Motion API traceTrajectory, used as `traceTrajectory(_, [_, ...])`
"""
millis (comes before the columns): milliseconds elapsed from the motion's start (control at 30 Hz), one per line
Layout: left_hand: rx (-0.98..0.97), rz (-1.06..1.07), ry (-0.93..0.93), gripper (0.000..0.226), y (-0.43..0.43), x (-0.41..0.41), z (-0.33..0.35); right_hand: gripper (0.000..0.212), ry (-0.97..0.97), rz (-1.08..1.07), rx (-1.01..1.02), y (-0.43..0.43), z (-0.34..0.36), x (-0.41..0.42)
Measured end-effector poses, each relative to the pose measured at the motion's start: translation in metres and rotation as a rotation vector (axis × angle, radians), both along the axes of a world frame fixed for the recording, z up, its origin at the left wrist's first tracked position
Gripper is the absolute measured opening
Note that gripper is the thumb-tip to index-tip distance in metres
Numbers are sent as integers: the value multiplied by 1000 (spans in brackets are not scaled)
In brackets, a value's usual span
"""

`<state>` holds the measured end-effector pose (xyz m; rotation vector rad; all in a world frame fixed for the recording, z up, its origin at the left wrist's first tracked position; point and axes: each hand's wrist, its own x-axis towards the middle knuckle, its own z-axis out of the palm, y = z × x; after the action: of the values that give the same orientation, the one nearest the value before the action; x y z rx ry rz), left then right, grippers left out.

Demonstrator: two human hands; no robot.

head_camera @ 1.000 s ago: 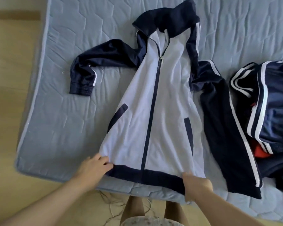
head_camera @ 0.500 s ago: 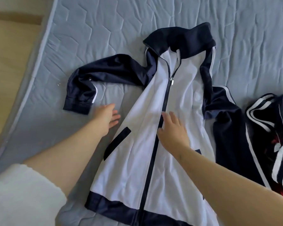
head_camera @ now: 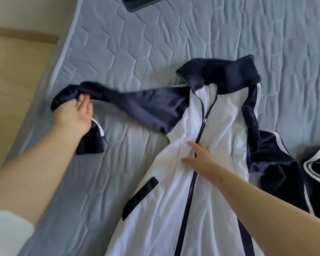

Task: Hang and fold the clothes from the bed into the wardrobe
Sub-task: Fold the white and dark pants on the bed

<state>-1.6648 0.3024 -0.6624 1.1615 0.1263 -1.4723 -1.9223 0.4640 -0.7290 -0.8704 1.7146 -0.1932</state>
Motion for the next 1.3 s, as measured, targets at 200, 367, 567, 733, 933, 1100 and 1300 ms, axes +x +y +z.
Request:
traceTrajectory(200, [107,-259,-288,27,-8,-4,-5,69,14,15,9,-1,-3,1])
traceTrajectory(367, [424,-190,-632,45,0,-23,-11,79,80,72,53,3,-9,5])
traceTrajectory(567, [65,-661,-1834,70,-29,-34,-11,94,175,252,188,-8,-7,9])
traceTrajectory(733, [222,-1802,-2044,42,-42,-29,-24,99,244,323,252,-9,-3,17])
traceTrajectory(933, [-414,-659,-1041,29,-9,-31,18,98,224,326,275,-14,7,19])
traceTrajectory(1100, [283,-397,-345,19,40,-12,-11,99,220,338,279,-13,9,18])
traceTrajectory(1300, [326,-331,-1398,71,13,0,-37,102,236,349,295,-14,8,21])
